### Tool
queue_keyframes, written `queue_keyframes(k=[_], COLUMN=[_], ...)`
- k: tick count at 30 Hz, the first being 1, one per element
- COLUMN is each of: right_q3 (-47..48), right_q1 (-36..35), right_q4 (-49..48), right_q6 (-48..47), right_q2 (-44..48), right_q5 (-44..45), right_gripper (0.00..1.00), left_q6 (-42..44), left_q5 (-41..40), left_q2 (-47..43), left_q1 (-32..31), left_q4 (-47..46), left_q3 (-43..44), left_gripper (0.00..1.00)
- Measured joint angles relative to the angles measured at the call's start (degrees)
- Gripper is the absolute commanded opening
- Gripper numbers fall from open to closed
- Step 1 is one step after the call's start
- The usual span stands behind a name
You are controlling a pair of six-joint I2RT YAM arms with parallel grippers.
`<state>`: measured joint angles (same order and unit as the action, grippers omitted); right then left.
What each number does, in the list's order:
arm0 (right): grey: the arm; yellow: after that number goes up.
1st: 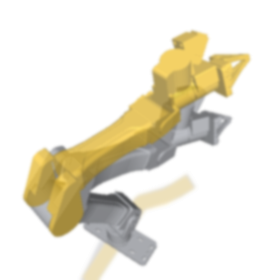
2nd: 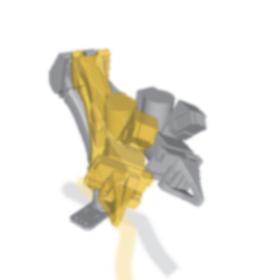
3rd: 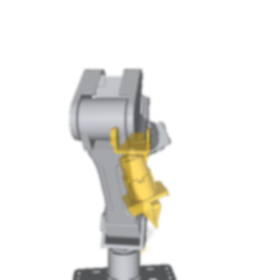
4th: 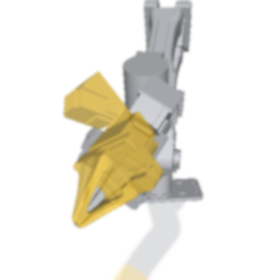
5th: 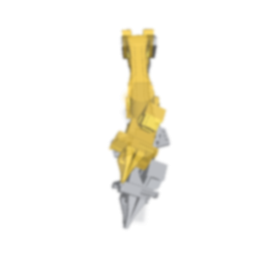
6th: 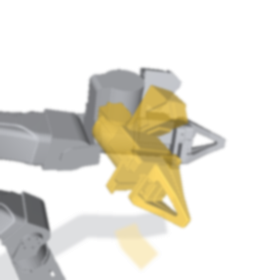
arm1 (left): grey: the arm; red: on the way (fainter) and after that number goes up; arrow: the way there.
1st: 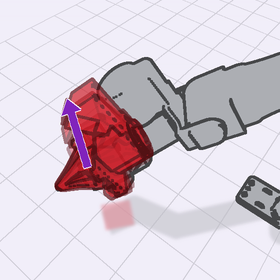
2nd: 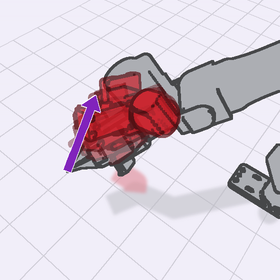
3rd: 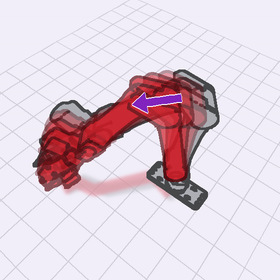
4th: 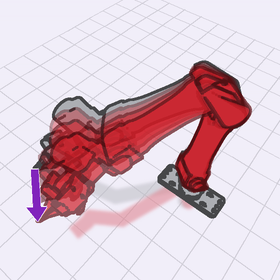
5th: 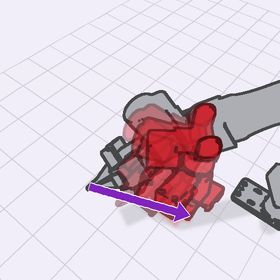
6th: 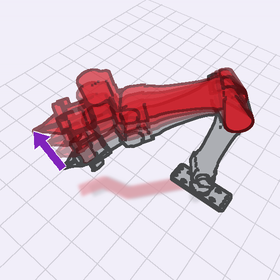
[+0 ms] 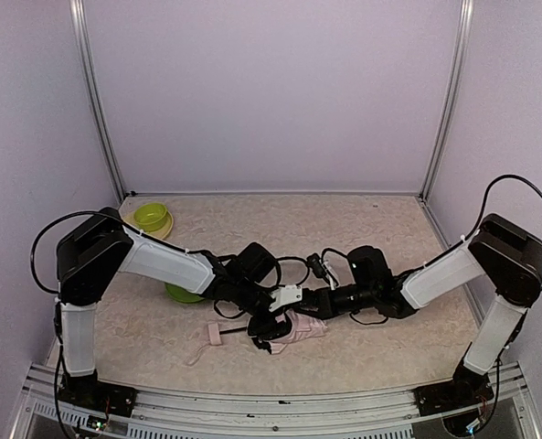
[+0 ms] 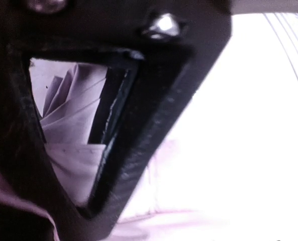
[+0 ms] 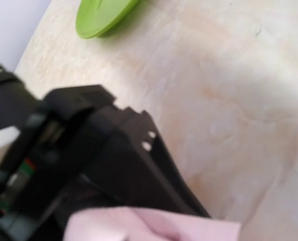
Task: Put away the umbrella
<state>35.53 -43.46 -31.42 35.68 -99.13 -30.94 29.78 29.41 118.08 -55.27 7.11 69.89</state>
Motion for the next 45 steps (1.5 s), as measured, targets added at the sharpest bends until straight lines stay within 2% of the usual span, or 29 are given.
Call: queue_keyframes(k=[3, 5, 10, 16, 20, 23, 28, 34, 41, 45], right_q3=[0.15, 0.04, 0.33, 1.6, 2.45, 3.41, 4.63, 5.55, 6.05, 6.32], right_q1=[0.07, 0.44, 1.38, 2.27, 2.4, 2.4, 2.4, 2.05, 1.57, 1.57], right_q4=[-0.79, -1.29, -1.25, -0.85, -0.66, -0.66, 0.33, 2.89, 4.83, 5.81], right_q6=[-0.13, -0.33, -1.7, -2.89, -3.06, -3.06, -3.02, -3.08, -3.37, -3.67], right_q2=[-1.49, -2.12, -2.34, -3.1, -3.72, -4.5, -5.01, -4.57, -4.02, -3.76], right_q5=[1.49, 2.36, 4.24, 6.12, 6.32, 6.14, 5.86, 5.97, 6.62, 6.64], right_gripper=[0.0, 0.0, 0.0, 0.0, 0.0, 0.0, 0.0, 0.0, 0.0, 0.0], left_q6=[-1.31, -2.03, -3.3, -4.24, -5.22, -4.46, 0.17, 3.06, 4.17, 4.39], left_q5=[-1.4, -1.97, -4.09, -10.21, -18.14, -22.12, -24.98, -28.39, -26.36, -24.17], left_q2=[-1.75, -3.78, -9.44, -19.43, -26.08, -27.41, -22.88, -10.71, -4.66, -4.07], left_q1=[0.22, 0.66, 1.09, 1.05, -0.85, -5.57, -10.71, -6.93, -3.89, -3.54], left_q4=[-4.63, -7.37, -10.88, -8.7, -3.93, -2.4, -3.19, -0.35, 2.56, 1.73], left_q3=[-3.61, -6.36, -11.89, -16.17, -13.99, -9.88, -7.8, -4.76, -0.72, -0.61], left_gripper=[0.86, 0.98, 0.99, 0.99, 0.99, 0.99, 0.99, 0.99, 0.99, 0.99])
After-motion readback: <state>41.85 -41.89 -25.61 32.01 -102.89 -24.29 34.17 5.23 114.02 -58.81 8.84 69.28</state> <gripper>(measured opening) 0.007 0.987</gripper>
